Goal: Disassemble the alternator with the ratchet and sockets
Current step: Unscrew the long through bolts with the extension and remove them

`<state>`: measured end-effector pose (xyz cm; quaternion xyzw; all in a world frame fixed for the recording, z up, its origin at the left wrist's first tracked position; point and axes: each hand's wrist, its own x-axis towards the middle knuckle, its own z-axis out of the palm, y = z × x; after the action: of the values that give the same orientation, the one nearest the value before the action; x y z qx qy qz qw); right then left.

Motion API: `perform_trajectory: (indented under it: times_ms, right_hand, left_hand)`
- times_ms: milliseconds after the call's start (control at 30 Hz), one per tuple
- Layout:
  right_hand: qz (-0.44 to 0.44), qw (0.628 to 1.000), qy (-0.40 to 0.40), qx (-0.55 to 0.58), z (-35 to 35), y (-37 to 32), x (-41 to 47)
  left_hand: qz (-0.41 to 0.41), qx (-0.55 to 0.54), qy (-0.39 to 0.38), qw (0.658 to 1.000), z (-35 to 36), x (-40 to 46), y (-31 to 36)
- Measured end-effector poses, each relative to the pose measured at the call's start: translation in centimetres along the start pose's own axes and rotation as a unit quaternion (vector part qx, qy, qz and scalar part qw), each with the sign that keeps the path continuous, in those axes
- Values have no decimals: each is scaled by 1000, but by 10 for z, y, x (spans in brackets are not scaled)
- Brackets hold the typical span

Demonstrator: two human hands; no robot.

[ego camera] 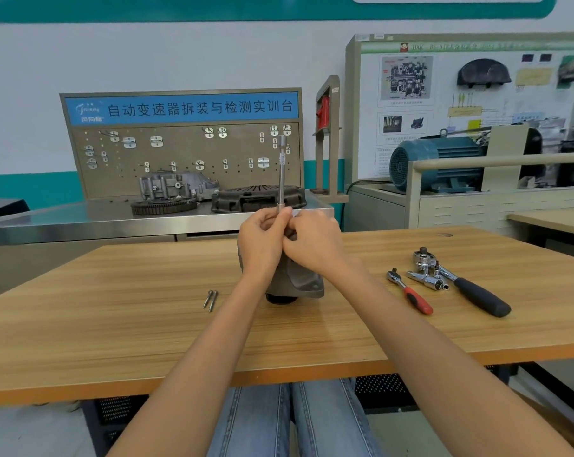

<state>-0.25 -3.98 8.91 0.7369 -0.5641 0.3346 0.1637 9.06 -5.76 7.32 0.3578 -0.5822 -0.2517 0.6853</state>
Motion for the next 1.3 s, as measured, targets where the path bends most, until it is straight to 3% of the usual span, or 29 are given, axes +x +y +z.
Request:
perform_trajectory:
  times_ms: [167,367,500,1000,1300]
  right_hand:
    - [2,1000,-2,-9,-1,-1,1]
    - [7,1000,-24,11,-3,0,3]
    - [12,999,-34,19,-4,-1,3]
    - [63,995,50,57,3,-11,-1]
    - [45,996,22,79,1,-8,0]
  left_hand:
    - [10,28,-14,999,-2,1,1]
    - [2,-20,-100,995,-7,9,6]
    - [15,-31,-86,996,-7,9,1]
    - [-27,-107,-17,994,-2,9,-6]
    - [-33,-82,-78,993,-5,7,-7]
